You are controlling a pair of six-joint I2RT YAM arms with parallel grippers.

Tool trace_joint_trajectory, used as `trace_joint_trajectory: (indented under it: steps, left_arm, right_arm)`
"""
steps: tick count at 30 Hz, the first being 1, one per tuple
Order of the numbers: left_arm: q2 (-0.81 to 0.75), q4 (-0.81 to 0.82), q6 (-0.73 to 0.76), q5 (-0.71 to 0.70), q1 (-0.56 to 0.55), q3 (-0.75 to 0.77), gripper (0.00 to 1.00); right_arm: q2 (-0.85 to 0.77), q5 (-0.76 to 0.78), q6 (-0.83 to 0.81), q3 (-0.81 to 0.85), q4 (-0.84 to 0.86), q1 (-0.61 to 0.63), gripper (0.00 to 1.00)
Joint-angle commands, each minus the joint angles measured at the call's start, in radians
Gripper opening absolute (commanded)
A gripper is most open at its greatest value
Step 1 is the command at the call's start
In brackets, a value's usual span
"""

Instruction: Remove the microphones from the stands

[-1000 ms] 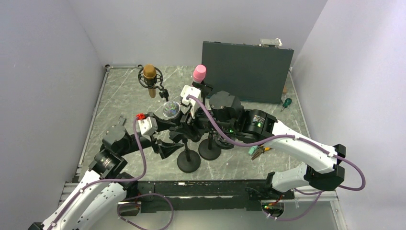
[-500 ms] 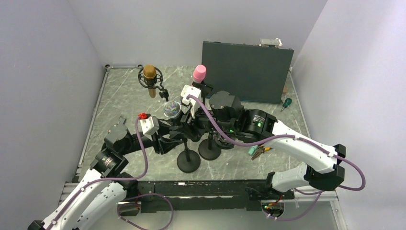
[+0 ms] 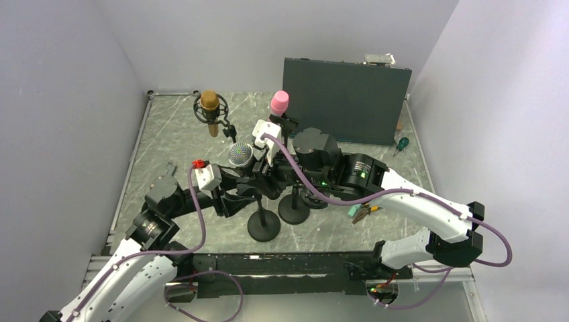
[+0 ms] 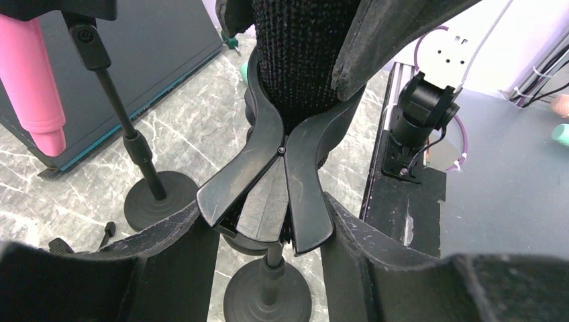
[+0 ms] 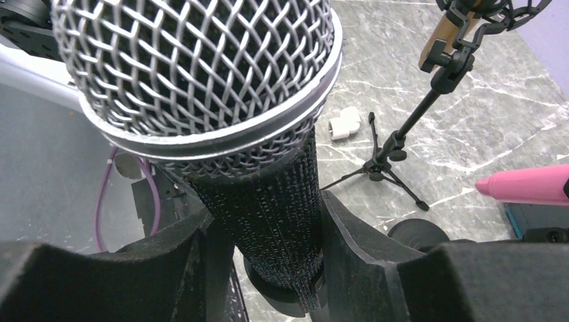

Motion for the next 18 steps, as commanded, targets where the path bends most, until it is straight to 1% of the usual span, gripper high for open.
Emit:
trace_joint_trajectory:
  steps: [1, 3, 6, 7, 11, 13, 16, 18]
  left_arm:
    - [-0.040, 0.004, 0.000, -0.020, 0.002, -0.030, 0.14]
    - [-0.066, 0.028, -0.033, -0.049, 0.003, -0.049, 0.50]
    - [-0.128, 0.129, -0.122, -0.097, 0.002, -0.113, 0.94]
    - [-0.147, 0.170, -0.146, -0.108, 0.002, -0.140, 0.99]
    - [-0.201, 0.325, -0.204, -0.133, 0.003, -0.230, 1.00]
    - [-0.228, 0.430, -0.232, -0.169, 0.002, -0.287, 0.99]
    - [-0.246, 0.660, -0.261, -0.216, 0.002, -0.409, 0.99]
    - [-0.231, 0.835, -0.258, -0.227, 0.002, -0.462, 0.98]
  right_arm:
    - [-0.008, -0.045, 0.038, 0.034, 0.030, 0.010, 0.00]
    - [-0.015, -0.041, 0.037, 0.025, 0.035, 0.011, 0.00]
    - [-0.027, -0.040, 0.039, 0.005, 0.051, 0.011, 0.00]
    - [-0.030, -0.041, 0.041, 0.001, 0.056, 0.011, 0.00]
    - [-0.032, -0.043, 0.039, -0.002, 0.055, 0.011, 0.00]
    - [-0.033, -0.043, 0.040, -0.005, 0.054, 0.011, 0.00]
    - [-0.036, -0.048, 0.037, -0.010, 0.058, 0.009, 0.00]
    - [-0.038, -0.050, 0.037, -0.011, 0.062, 0.011, 0.00]
